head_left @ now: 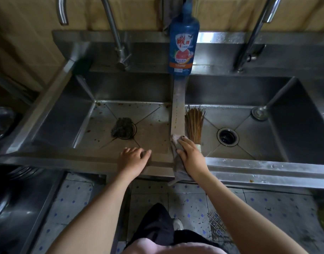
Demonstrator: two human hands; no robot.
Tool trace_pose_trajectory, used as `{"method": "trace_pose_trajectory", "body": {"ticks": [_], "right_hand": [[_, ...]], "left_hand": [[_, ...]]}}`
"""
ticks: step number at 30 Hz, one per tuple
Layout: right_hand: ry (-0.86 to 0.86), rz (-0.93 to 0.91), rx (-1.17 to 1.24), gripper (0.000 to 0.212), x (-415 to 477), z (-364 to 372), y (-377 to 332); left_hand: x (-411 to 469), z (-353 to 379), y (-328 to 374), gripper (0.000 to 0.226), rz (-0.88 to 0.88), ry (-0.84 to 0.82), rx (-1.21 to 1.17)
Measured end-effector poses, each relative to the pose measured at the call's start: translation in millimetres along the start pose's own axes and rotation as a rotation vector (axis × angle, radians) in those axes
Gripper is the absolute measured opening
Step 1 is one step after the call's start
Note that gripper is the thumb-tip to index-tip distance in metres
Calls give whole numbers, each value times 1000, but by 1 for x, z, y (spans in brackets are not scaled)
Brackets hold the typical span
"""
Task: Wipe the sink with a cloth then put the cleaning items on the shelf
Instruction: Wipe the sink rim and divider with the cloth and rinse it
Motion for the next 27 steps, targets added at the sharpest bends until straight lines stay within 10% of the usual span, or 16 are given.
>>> {"method": "trace_pose_trajectory", "body": {"ticks": [7,13,27], "right_hand": [[93,87,147,37,33,-17,1],[181,131,122,39,78,-28,-7],[84,104,-222,49,117,13,-12]], "left_hand": [[23,5,4,55,-29,-46,49],[61,17,9,48,-51,-133,-471],[67,39,76,38,182,-300,-853]]}}
Point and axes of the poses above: each hand's wrist, its own x-axis towards the middle knuckle, its own z-axis out of the palm, y = z × x, the point moved 9 cm from there along x, towards the middle knuckle, and after that the axes turned 8 degrees about z, right-handed, at the moved point
